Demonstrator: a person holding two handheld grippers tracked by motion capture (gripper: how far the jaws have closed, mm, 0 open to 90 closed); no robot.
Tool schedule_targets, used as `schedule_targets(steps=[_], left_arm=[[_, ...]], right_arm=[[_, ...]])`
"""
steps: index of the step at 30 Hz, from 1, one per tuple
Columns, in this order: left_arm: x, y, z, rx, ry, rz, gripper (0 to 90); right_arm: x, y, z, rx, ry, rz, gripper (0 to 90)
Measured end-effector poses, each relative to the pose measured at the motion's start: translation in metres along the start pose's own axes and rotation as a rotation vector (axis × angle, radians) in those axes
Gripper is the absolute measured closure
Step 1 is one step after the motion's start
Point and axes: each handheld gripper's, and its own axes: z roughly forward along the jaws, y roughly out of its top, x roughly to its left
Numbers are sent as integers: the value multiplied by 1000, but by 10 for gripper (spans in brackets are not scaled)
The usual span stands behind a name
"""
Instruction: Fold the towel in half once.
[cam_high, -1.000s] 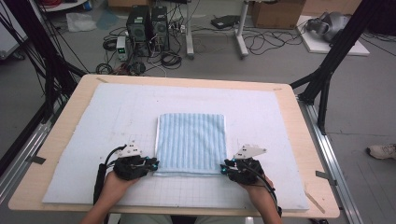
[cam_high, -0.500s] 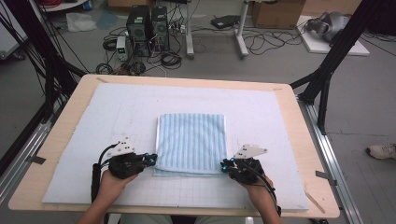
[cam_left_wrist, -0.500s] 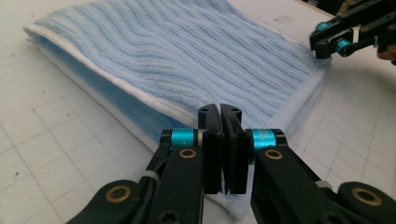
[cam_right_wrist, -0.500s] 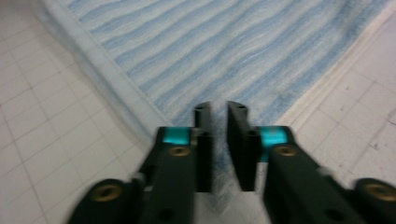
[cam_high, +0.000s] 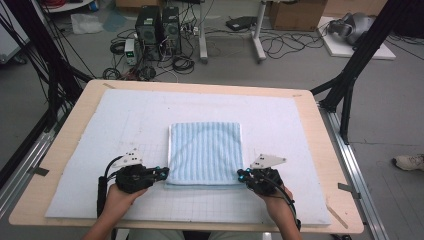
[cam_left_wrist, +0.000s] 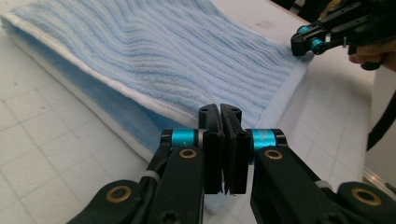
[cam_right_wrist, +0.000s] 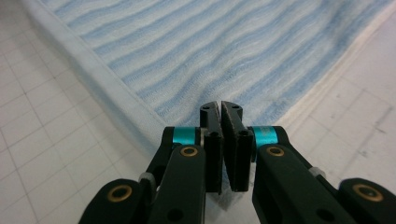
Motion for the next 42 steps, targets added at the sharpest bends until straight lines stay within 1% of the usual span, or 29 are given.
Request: schedule_targets(steps=[3,4,6,7,8,9,11,13,14,16,17,18,20,21,23,24,25,27,28,30,32,34,36,37,38,41,42], left_arm=[[-1,-3,4,35,2,7,872],[-1,-4,6,56,5,7,871],[1,-7,9,85,28,10,868],[2,-7,10,87,44,9,855],[3,-7,10,79,67,6,794],[5,-7,9,70,83,7,731],[8,-5,8,38,126,9,640],[12,-4,7,11,157,14,588],[15,-4,8,8,171,22,577],[20,-3,11,13,191,20,561],[23,-2,12,14,193,12,551],[25,-2,13,13,198,10,551],[29,-1,13,6,204,-3,543],[31,-1,13,4,201,-6,539],[34,1,12,-20,203,-18,518],[36,2,11,-31,198,-27,507],[37,3,11,-42,195,-31,496],[41,6,12,-45,188,-44,481],[43,8,13,-44,191,-42,477],[47,12,16,-52,198,-40,470],[50,17,20,-59,206,-23,464],[55,23,23,-55,212,-10,464],[59,25,26,-82,211,-15,464],[61,26,28,-77,214,-17,464],[63,27,30,-64,217,-16,464],[65,33,35,-65,222,-1,464],[65,34,37,-57,219,4,466]], right_arm=[[-2,-2,-3,12,4,7,872],[-2,-3,-2,29,9,10,871],[0,-5,3,67,10,2,860],[0,-6,6,79,15,3,837],[1,-6,7,81,14,1,809],[1,-6,7,70,18,10,785],[-1,-4,3,32,14,26,746],[-3,-4,1,11,-2,36,732],[-4,-5,2,14,-6,36,732],[-4,-7,8,51,1,39,733],[-3,-8,12,73,5,35,736],[-3,-9,14,76,11,37,735],[-5,-8,14,79,29,58,720],[-6,-9,14,75,37,61,710],[-6,-9,11,62,35,61,677],[-6,-9,9,36,26,59,651],[-7,-8,7,3,19,69,634],[-10,-6,3,-49,-15,86,603],[-10,-6,2,-55,-34,89,590],[-13,-8,0,-69,-55,101,575],[-14,-10,-1,-76,-64,116,564],[-15,-12,-3,-81,-75,120,558],[-16,-12,-5,-85,-79,128,528],[-16,-13,-5,-84,-80,136,507],[-16,-14,-4,-83,-84,140,505],[-16,-17,-4,-77,-87,147,506],[-15,-17,-4,-74,-88,145,509]])
